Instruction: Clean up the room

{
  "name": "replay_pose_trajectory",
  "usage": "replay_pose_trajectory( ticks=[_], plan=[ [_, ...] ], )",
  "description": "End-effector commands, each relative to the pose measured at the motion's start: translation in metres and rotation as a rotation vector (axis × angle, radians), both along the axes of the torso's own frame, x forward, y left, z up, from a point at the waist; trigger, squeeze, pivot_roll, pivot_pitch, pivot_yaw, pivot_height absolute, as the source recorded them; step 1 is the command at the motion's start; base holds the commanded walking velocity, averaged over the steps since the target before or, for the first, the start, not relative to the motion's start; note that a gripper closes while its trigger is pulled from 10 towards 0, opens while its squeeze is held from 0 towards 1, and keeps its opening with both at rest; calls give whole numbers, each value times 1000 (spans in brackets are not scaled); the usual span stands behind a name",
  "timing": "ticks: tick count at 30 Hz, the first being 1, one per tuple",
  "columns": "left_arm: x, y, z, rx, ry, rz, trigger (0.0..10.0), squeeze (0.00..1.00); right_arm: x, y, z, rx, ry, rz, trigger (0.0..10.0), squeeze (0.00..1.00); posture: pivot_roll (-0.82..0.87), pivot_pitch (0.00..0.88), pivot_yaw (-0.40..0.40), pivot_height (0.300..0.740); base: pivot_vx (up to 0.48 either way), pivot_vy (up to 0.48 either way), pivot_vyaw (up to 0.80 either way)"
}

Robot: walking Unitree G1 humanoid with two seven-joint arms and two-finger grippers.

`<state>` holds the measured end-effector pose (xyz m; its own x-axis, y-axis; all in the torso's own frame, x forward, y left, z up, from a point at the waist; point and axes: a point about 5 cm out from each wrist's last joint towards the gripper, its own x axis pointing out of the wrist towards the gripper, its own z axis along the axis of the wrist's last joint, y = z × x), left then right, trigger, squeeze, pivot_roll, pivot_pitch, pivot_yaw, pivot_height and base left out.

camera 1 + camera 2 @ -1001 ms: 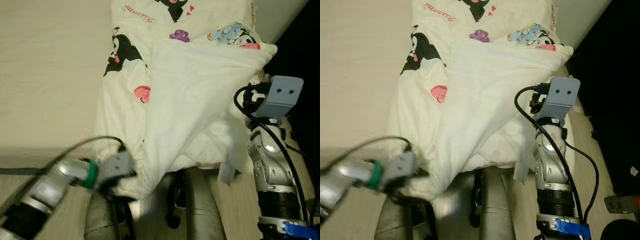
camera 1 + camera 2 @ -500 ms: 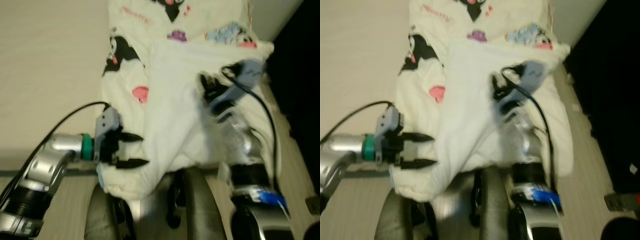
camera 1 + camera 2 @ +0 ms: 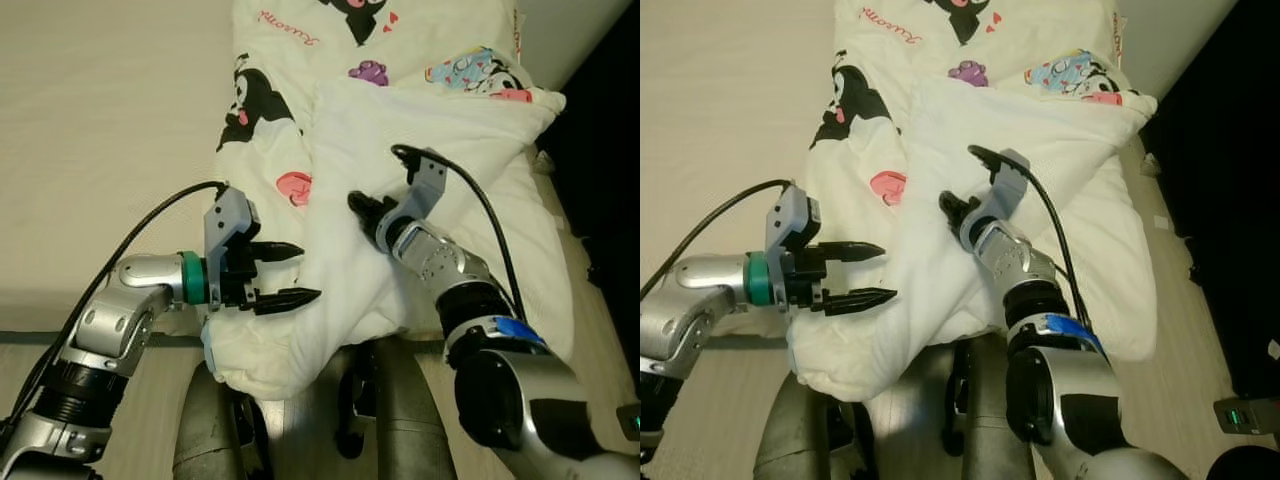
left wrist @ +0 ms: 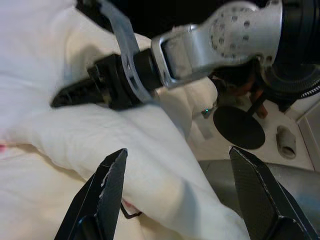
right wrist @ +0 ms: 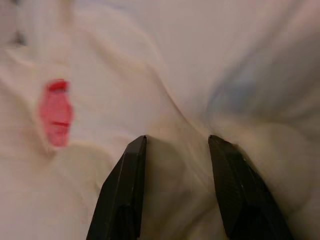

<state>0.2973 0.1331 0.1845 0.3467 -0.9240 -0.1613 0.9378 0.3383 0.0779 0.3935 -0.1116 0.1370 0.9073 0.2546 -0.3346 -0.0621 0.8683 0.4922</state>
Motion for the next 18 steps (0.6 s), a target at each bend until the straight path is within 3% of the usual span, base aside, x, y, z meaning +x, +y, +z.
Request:
replay_pose_trajectory(
  ticks=[1, 7, 8, 18],
  plan=[
    [-2, -3, -2, -9, 17, -1, 10000, 0, -8, -6, -21, -53, 97, -25, 10000, 0, -28, 272, -15, 610, 0, 0, 0],
    [0, -8, 0, -26, 13, 15, 10000, 0, -10, -16, -31, -158, 135, -54, 10000, 0, -29, 273, -16, 610, 0, 0, 0],
    [1, -9, 0, -30, 12, 23, 10000, 0, -10, -19, -32, -168, 139, -63, 0, 0, -35, 273, -20, 610, 0, 0, 0],
    [5, -15, 0, -45, 2, 61, 10000, 0, -5, -33, -24, -133, 95, -117, 0, 0, -42, 265, -21, 610, 0, 0, 0]
  ],
)
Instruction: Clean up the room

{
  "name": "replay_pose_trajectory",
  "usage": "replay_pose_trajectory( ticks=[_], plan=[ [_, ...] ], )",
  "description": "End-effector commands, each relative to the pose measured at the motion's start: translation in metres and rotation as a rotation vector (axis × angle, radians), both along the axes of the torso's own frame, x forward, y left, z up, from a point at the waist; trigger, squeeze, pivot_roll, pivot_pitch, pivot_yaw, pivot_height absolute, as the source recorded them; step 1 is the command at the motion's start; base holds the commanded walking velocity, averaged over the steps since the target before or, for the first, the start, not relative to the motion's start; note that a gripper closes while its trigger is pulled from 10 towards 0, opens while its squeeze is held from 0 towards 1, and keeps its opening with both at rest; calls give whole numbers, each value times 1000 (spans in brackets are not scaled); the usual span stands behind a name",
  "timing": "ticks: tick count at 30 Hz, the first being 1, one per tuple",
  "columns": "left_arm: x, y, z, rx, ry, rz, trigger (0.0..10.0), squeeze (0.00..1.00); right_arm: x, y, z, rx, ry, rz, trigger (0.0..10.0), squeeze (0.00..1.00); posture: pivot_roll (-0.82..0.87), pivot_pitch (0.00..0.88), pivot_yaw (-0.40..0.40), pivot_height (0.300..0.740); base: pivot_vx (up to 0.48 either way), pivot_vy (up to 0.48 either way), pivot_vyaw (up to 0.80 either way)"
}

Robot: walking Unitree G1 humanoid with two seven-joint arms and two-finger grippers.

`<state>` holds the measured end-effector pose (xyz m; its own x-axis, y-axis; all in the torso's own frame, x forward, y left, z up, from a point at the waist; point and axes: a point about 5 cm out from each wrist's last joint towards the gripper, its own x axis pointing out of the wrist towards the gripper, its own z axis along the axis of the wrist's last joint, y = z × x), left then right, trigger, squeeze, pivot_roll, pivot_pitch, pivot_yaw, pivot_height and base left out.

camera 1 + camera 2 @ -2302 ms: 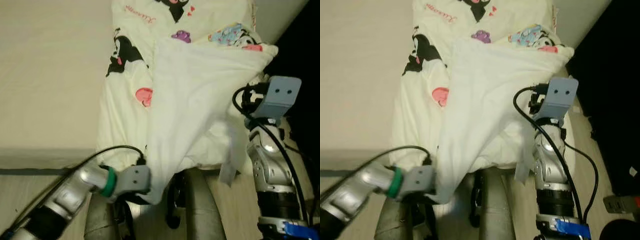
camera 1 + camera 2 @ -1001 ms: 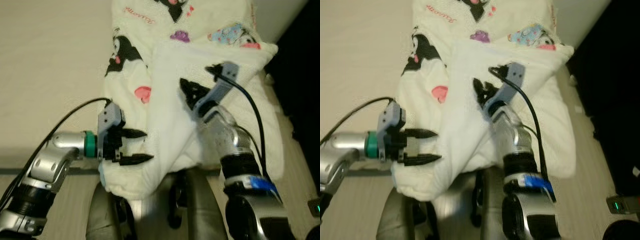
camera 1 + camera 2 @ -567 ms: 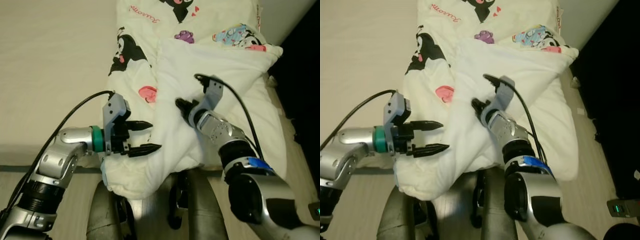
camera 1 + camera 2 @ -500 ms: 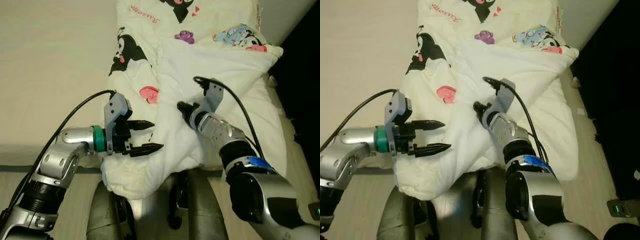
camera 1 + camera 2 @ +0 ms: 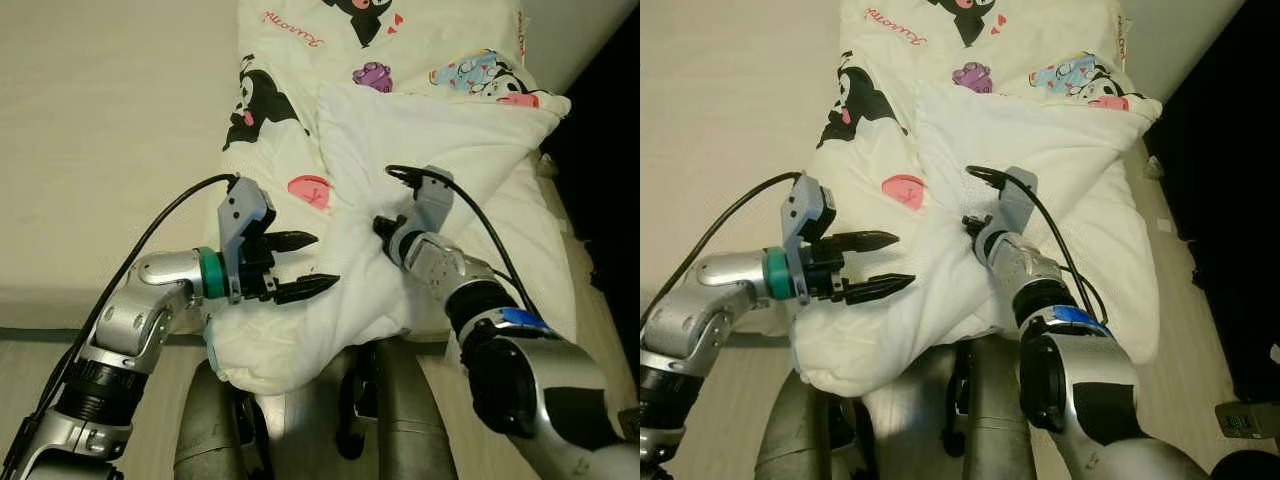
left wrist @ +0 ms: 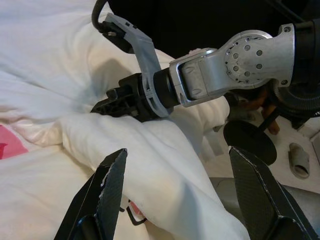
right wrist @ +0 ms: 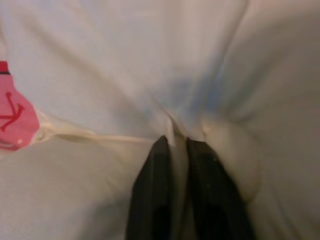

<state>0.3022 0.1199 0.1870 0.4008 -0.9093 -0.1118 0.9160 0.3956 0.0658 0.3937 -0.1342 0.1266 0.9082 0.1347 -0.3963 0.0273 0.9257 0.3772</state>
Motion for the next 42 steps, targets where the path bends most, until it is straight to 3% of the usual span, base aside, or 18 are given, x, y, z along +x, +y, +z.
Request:
replay_pose_trajectory(
  ticks=[1, 4, 8, 14, 17, 21, 26, 35, 37, 38, 39, 40, 42],
  plan=[
    [0, -1, -2, 5, 10, 3, 10000, 0, -6, -10, -13, -3, 52, -40, 0, 0, -42, 265, -21, 610, 0, 0, 0],
    [1, -2, -2, 5, 8, 7, 10000, 0, -5, -12, -12, 0, 44, -49, 0, 0, -42, 265, -21, 610, 0, 0, 0],
    [2, -1, -1, 9, 2, 23, 10000, 0, 5, -19, 12, -172, -117, -22, 0, 0, -43, 260, -27, 610, 0, 0, 0],
    [2, 0, -2, 13, 0, 27, 10000, 0, 6, -20, 17, -186, -157, -19, 0, 0, -45, 261, -31, 610, 0, 0, 0],
    [4, -1, -2, 17, -4, 26, 10000, 0, -6, -21, 9, -197, -203, -43, 0, 0, -68, 262, -41, 610, 0, 0, 0],
    [7, -7, -4, 14, -8, 15, 10000, 0, -50, -25, -9, -210, -219, -156, 0, 0, -91, 256, -43, 610, 0, 0, 0],
    [6, -10, -5, 12, -7, 4, 10000, 0, -73, -20, -7, -224, -260, -196, 0, 0, -96, 253, -44, 610, 0, 0, 0],
    [8, -10, -4, 15, -9, 4, 10000, 0, -80, -23, 4, -263, -321, -230, 0, 0, -96, 253, -43, 610, 0, 0, 0],
    [9, -10, -4, 16, -12, 7, 10000, 0, -81, -49, 7, -289, -279, -365, 0, 0, -91, 254, -40, 610, 0, 0, 0],
    [9, -11, -5, 16, -13, 8, 10000, 0, -77, -51, 8, -317, -279, -317, 2314, 0, -91, 254, -38, 610, 0, 0, 0],
    [9, -11, -5, 16, -13, 8, 10000, 0, -77, -51, 8, -317, -279, -317, 2314, 0, -91, 254, -38, 610, 0, 0, 0],
    [10, -11, -5, 17, -13, 8, 10000, 0, -75, -50, 11, -340, -287, -271, 10000, 0, -91, 254, -35, 610, 0, 0, 0],
    [10, -12, -5, 17, -13, 7, 10000, 0, -71, -49, 16, -353, -316, -235, 10000, 0, -91, 254, -34, 610, 0, 0, 0]
  ],
)
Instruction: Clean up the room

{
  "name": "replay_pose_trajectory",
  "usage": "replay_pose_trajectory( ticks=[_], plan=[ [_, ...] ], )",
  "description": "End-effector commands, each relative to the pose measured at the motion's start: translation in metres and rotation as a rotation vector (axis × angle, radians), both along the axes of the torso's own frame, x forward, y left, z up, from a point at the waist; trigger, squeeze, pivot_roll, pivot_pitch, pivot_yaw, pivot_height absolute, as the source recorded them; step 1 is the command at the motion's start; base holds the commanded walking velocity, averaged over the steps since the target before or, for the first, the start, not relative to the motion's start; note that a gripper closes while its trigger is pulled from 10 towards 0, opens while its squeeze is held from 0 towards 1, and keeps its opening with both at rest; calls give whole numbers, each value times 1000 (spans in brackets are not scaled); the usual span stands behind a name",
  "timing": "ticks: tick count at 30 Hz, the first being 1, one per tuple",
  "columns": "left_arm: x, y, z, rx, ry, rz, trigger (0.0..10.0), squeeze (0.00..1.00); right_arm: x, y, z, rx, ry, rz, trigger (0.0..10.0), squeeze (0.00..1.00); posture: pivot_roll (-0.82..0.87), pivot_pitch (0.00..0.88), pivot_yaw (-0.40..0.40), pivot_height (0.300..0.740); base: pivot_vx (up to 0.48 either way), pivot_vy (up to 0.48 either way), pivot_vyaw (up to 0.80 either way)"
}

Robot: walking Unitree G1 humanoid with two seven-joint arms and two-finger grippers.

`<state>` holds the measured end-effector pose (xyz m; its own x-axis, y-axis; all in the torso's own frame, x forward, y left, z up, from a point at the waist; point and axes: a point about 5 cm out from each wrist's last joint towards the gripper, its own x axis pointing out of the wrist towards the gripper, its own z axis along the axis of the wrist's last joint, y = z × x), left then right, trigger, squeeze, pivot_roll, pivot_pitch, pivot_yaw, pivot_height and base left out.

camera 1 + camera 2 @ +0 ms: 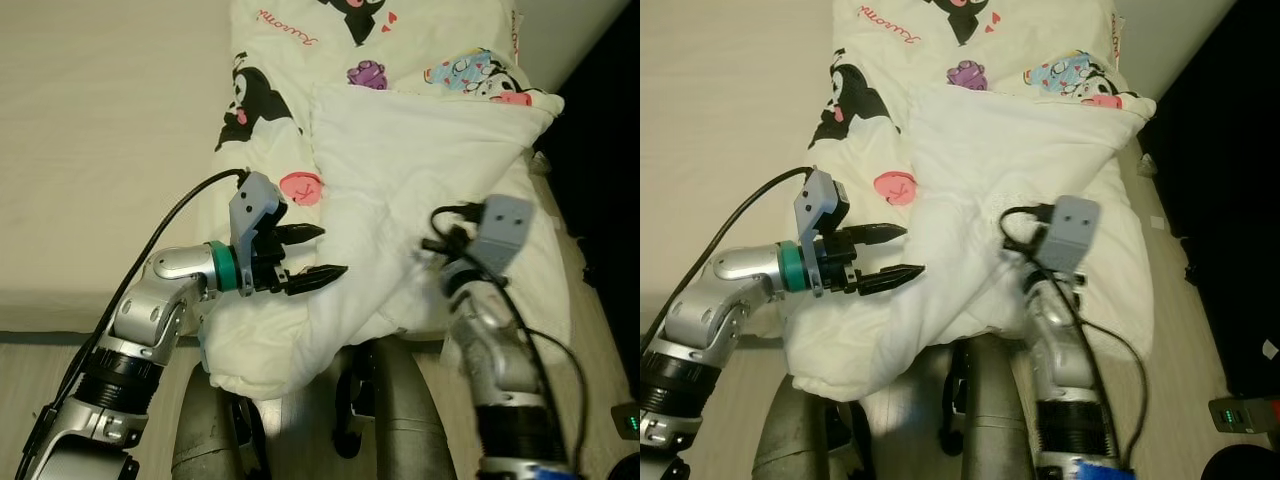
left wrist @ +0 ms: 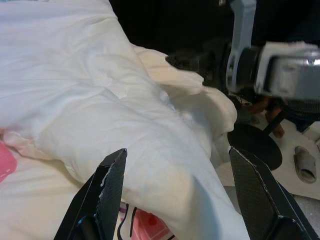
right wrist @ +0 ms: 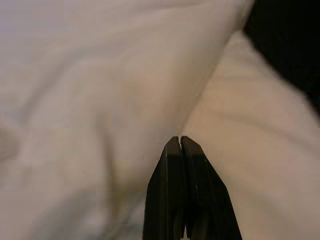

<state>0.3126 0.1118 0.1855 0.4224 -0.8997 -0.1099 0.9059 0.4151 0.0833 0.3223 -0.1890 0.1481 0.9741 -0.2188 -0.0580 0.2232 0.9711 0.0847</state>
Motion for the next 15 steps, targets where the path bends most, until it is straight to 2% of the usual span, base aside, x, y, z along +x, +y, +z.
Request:
replay_pose_trajectory(
  ticks=[1, 2, 4, 5, 7, 9, 11, 14, 15],
  plan=[
    [0, -5, -4, 13, 3, -17, 10000, 0, 8, 7, 3, -63, -3, 84, 10000, 0, -89, 253, -32, 610, 0, 0, 0],
    [0, -5, -3, 13, 2, -18, 10000, 0, 14, 5, 10, -91, -35, 91, 10000, 55, -87, 254, -32, 610, 0, 0, 0],
    [1, -6, -2, 13, 0, -19, 10000, 0, 19, 4, 14, -103, -49, 103, 10000, 55, -86, 254, -31, 610, 0, 0, 0],
    [1, -7, -2, 12, -2, -18, 10000, 0, 26, 0, 16, -114, -48, 95, 10000, 1000, -84, 253, -30, 610, 0, 0, 0],
    [1, -7, -2, 12, -2, -18, 10000, 0, 26, 0, 16, -114, -48, 95, 10000, 1000, -84, 253, -30, 610, 0, 0, 0],
    [2, -7, -1, 11, -4, -17, 10000, 0, 32, -2, 16, -107, -32, 92, 10000, 1000, -83, 253, -30, 610, 0, 0, 0],
    [2, -7, -1, 10, -5, -15, 10000, 0, 47, -7, 9, -87, 27, 89, 10000, 1000, -72, 257, -27, 610, 0, 0, 0],
    [2, -7, -1, 10, -5, -14, 10000, 0, 51, -7, 7, -70, 48, 90, 10000, 1000, -72, 257, -27, 610, 0, 0, 0],
    [1, -7, -1, 11, -4, -13, 10000, 0, 55, -7, 2, -51, 85, 105, 10000, 1000, -59, 266, -24, 610, 0, 0, 0]
  ],
)
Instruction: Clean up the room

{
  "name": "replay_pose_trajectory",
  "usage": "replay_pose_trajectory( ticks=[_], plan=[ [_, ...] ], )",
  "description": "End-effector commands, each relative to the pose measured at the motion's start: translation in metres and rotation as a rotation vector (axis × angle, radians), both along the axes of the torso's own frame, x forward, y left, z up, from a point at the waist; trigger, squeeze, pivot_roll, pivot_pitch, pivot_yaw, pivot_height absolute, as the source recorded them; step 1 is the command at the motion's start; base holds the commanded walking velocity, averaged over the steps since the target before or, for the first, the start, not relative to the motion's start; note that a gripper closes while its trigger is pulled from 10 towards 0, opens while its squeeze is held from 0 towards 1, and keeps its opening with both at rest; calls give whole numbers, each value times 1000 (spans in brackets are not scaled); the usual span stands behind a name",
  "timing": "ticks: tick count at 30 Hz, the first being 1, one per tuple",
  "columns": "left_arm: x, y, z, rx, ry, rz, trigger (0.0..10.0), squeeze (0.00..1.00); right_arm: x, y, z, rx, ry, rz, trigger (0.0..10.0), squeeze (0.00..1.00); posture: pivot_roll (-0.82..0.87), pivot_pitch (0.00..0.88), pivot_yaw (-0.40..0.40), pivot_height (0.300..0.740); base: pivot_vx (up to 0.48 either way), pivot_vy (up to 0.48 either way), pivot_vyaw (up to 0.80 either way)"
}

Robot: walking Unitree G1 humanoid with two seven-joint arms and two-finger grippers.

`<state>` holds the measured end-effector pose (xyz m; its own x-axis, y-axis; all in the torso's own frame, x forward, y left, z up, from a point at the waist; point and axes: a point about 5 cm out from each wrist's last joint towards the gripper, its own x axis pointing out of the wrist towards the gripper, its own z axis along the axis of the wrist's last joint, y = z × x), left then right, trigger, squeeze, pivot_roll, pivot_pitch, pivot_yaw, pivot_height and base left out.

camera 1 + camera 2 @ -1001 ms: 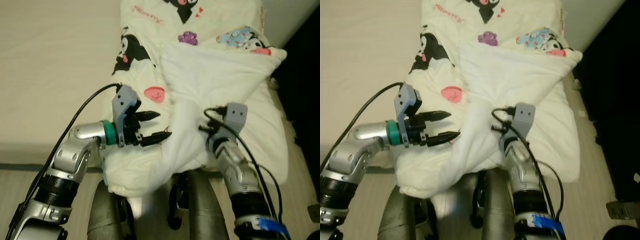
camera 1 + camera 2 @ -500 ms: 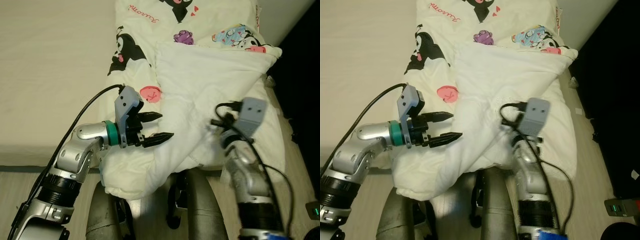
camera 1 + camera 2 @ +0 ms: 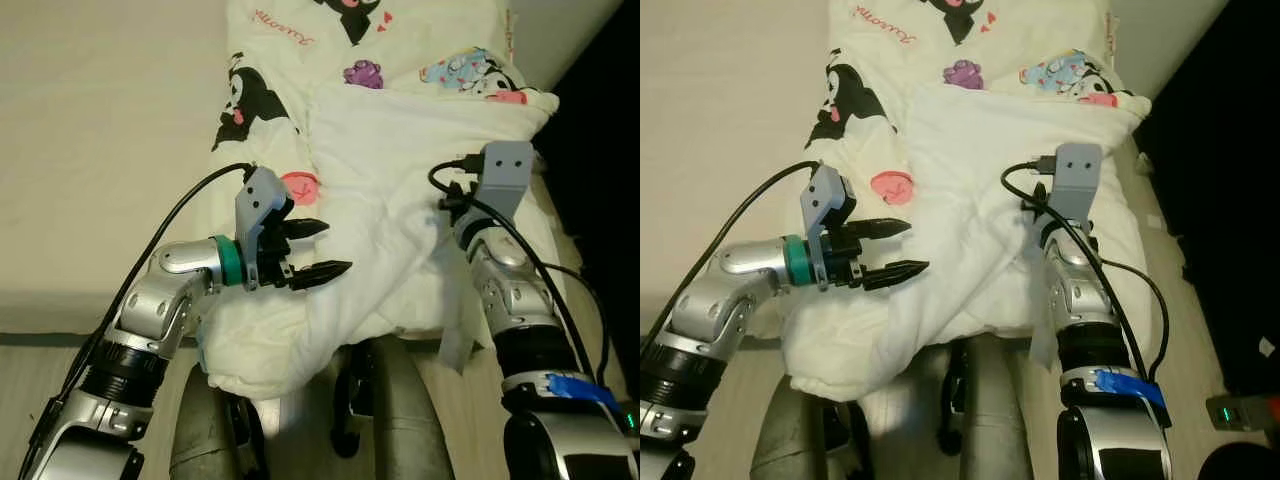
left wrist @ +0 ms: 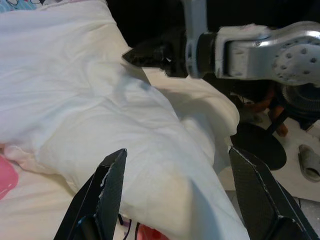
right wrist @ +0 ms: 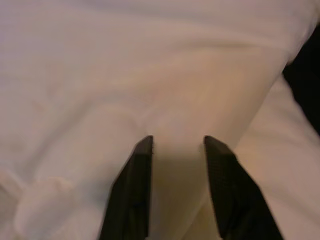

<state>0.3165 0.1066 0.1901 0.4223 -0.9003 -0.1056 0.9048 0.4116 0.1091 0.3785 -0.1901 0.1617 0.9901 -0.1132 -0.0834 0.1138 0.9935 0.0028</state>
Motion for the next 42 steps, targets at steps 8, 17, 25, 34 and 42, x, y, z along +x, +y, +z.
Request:
replay_pose_trajectory(
  ticks=[8, 17, 25, 34, 42],
  plan=[
    [-4, -1, -6, 11, 24, -6, 10000, 0, 11, -2, -17, 85, 142, 30, 10000, 1000, -37, 280, -22, 610, 0, 0, 0],
    [-7, 1, -7, 15, 30, 9, 10000, 0, 23, 20, -2, 30, 90, 183, 10000, 710, -11, 295, -27, 610, 0, 0, 0],
    [-8, 0, -8, 14, 34, 10, 10000, 0, 15, 20, -32, 108, 264, 162, 10000, 0, -6, 300, -25, 610, 0, 0, 0],
    [-10, 0, -8, 13, 42, 14, 10000, 0, 10, 11, -44, 116, 313, 108, 0, 0, -2, 304, -23, 610, 0, 0, 0],
    [-10, -2, -8, 9, 47, 14, 10000, 0, 13, 5, -36, 140, 279, 83, 0, 0, -8, 299, -22, 610, 0, 0, 0]
  ],
)
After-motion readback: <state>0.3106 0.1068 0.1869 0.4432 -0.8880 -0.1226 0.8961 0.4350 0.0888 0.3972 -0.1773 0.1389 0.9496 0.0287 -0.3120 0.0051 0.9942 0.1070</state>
